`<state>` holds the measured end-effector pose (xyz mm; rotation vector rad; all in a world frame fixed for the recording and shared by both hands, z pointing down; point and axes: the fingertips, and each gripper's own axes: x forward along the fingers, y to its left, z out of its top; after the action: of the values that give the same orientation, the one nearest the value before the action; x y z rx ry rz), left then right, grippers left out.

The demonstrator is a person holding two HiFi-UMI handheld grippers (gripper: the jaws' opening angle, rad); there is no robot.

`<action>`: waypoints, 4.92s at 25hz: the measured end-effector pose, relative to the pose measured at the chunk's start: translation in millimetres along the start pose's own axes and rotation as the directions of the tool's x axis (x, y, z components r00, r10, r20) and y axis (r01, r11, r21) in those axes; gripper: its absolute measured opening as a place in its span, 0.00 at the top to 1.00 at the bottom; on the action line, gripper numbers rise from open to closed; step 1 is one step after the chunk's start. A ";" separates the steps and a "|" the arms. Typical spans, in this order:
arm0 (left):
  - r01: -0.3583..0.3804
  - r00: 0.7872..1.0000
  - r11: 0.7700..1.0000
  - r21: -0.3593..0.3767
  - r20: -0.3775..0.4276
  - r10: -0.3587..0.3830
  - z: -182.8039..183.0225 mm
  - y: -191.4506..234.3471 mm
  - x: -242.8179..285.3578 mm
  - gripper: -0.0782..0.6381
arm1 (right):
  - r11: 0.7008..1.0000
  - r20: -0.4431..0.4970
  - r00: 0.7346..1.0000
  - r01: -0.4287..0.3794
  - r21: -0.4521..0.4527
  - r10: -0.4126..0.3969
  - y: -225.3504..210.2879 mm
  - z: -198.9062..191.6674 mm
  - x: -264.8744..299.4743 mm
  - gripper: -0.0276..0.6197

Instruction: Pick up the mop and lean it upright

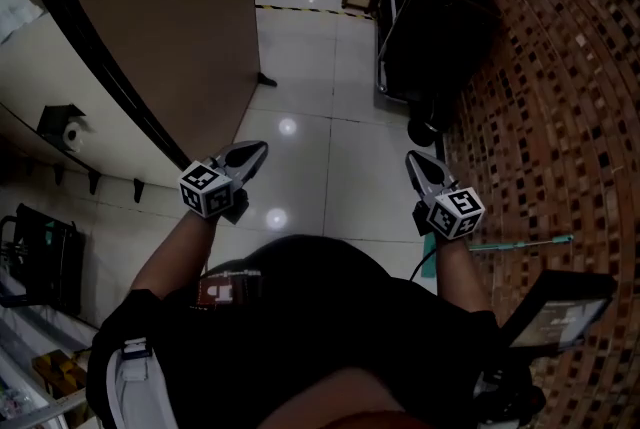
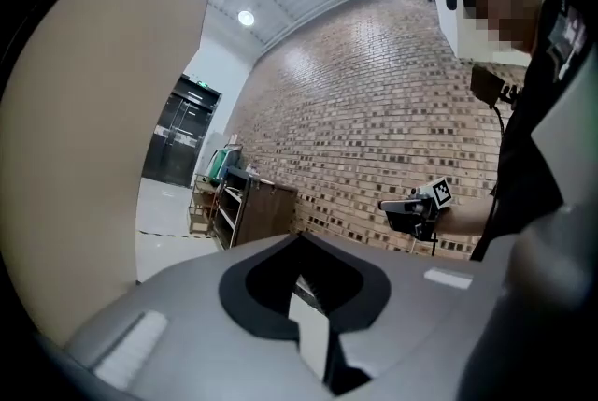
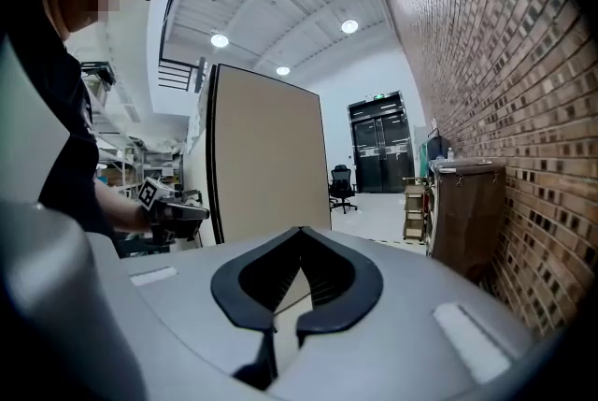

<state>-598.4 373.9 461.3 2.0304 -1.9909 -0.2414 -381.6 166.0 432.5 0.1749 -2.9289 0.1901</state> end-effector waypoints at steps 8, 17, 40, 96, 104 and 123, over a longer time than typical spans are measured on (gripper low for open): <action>-0.085 0.994 0.996 -0.017 0.062 0.086 1.0 -26.1 73.5 0.90 | 0.994 -0.009 0.995 -0.098 -0.046 0.098 -76.2 20.8 4.7 0.93; -0.033 0.998 0.999 -0.007 0.062 0.033 22.9 -4.0 98.7 0.90 | 0.998 0.010 0.998 -0.056 -0.003 0.056 -92.4 14.1 21.0 0.93; 0.698 0.698 0.716 0.020 -0.241 -0.674 -33.2 -197.1 329.2 0.90 | 0.719 0.028 0.728 0.669 0.186 -0.685 -140.0 -63.6 -266.2 0.94; 0.972 -0.113 -0.007 -0.234 -0.440 -0.891 -197.8 -695.6 681.0 0.90 | 0.127 -0.138 0.194 0.913 0.388 -0.971 -414.1 -168.9 -608.2 0.93; 0.964 -0.153 -0.033 -0.262 -0.449 -0.880 -205.7 -698.2 686.5 0.90 | 0.103 -0.186 0.182 0.924 0.368 -0.965 -427.8 -183.9 -601.3 0.87; 0.962 -0.102 0.047 -0.270 -0.510 -0.854 -235.4 -662.3 697.3 0.90 | 0.036 -0.317 0.157 0.934 0.356 -0.935 -489.6 -250.7 -569.5 0.73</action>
<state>126.8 -296.7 529.3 2.7742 0.1619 0.3223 284.2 -221.8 614.8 2.1042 -1.9511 0.6649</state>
